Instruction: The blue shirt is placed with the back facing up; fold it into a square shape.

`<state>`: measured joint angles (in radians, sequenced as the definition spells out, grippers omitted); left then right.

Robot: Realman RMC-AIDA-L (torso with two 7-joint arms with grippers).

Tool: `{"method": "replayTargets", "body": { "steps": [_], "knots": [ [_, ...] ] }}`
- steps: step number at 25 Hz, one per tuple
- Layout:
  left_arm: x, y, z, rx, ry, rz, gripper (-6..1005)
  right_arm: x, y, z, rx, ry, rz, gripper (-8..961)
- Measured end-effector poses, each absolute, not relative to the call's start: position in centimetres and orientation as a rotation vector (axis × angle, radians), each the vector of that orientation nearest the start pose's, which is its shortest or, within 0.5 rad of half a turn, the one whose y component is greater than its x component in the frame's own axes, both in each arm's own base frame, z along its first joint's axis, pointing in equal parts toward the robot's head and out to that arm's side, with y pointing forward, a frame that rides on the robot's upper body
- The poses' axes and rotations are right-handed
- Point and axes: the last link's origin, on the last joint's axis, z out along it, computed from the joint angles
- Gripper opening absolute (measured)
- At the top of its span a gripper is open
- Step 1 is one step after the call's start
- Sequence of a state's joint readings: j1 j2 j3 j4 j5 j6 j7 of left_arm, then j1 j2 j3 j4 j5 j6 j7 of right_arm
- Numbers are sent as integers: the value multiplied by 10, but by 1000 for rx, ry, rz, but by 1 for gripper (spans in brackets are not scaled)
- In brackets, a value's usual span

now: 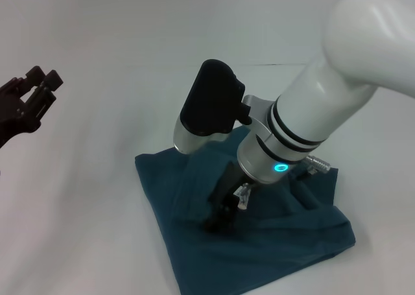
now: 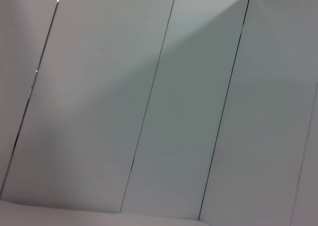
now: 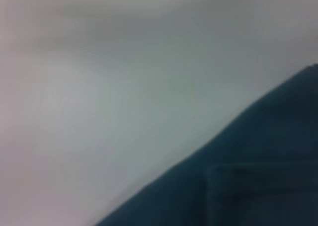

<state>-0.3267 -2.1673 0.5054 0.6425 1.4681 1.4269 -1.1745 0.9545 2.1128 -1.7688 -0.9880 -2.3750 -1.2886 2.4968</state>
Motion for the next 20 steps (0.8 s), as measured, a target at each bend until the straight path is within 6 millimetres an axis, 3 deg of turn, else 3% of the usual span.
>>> {"method": "replayTargets", "body": {
  "steps": [15,20],
  "knots": [
    [-305,316,49,-1934,-659,-1081,358,97,373,-118,-2825,361,-615,527],
    [-305,317,49,-1932,-659,-1077,359,98,375,-118,-2817,342,-610,386]
  ]
}}
